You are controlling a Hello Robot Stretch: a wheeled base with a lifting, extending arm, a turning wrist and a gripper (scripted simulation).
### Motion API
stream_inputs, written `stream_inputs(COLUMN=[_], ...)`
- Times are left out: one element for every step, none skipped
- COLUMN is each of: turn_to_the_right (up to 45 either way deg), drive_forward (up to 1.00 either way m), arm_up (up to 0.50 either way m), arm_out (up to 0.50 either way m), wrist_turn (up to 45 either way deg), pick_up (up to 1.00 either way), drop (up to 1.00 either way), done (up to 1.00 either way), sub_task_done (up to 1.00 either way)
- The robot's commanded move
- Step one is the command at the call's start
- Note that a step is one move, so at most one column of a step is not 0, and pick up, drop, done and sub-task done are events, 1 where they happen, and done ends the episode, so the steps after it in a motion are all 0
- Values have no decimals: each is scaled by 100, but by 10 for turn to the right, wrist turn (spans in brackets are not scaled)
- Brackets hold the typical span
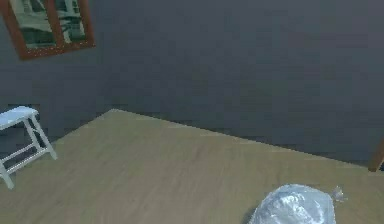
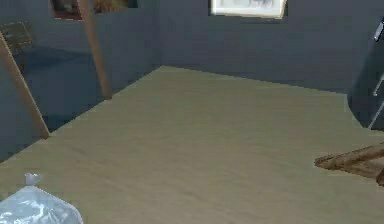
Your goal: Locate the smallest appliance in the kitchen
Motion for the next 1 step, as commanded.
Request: stream_inputs(turn_to_the_right=[-450], drive_forward=[0], arm_up=[0], arm_out=[0], wrist_turn=[0], pick_up=[0], drop=[0], done=[0], sub_task_done=[0])
